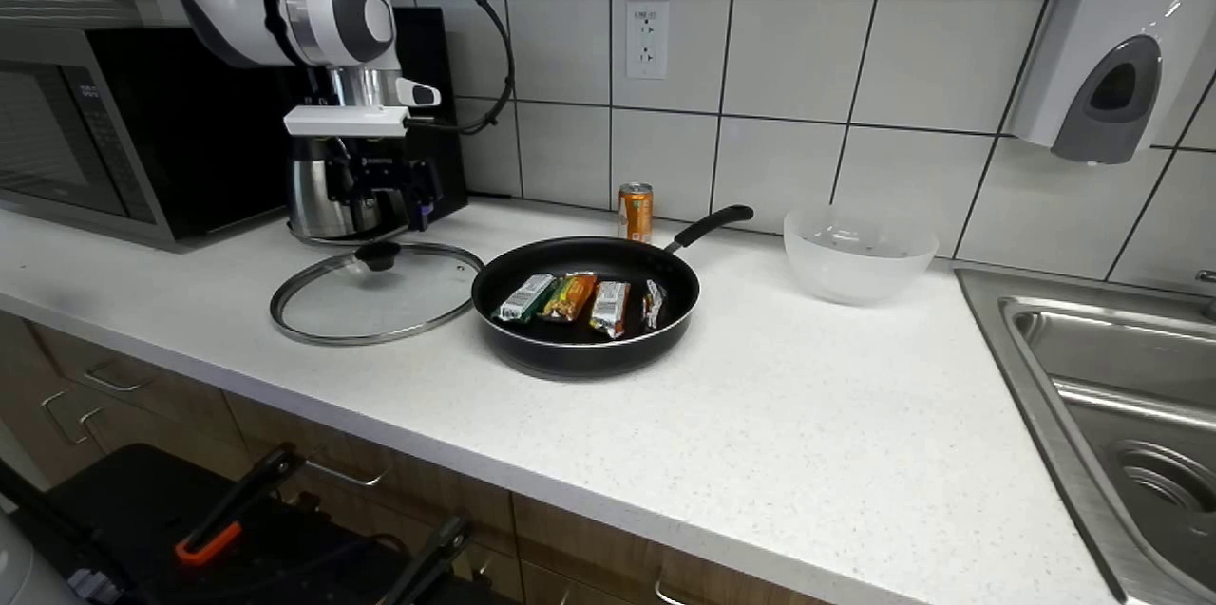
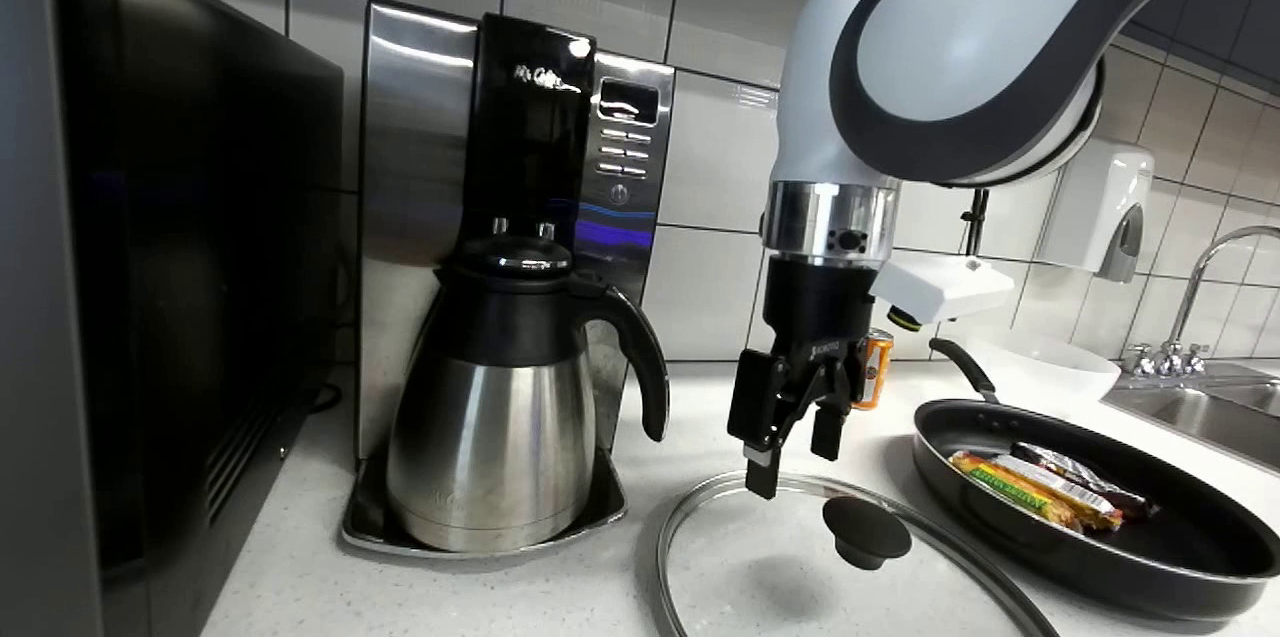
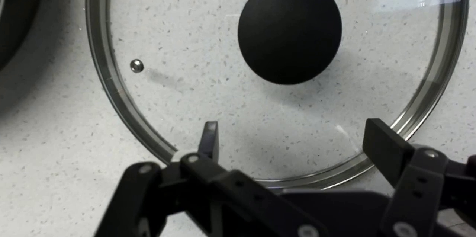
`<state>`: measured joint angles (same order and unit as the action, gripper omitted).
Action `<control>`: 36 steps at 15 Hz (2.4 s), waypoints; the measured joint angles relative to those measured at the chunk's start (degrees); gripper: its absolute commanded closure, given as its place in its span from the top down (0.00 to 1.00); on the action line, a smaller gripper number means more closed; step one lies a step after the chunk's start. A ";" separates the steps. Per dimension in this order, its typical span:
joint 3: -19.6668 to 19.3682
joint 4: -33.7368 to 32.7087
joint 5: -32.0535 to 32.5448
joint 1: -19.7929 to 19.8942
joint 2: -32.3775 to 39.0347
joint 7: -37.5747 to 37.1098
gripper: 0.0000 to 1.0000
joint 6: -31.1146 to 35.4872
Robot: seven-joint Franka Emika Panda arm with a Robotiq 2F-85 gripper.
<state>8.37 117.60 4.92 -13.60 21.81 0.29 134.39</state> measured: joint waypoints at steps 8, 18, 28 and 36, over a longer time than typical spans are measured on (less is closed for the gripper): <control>0.10 2.37 -0.43 -0.01 -0.16 -0.67 1.00 0.03; 0.11 4.44 -1.11 -0.01 -1.06 -1.38 1.00 0.03; 0.12 7.12 -2.70 -0.01 -2.80 -1.43 1.00 0.03; 0.12 8.30 -3.03 -0.01 -3.65 -1.43 0.74 0.03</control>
<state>8.49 125.90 1.88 -13.61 18.16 -1.15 134.42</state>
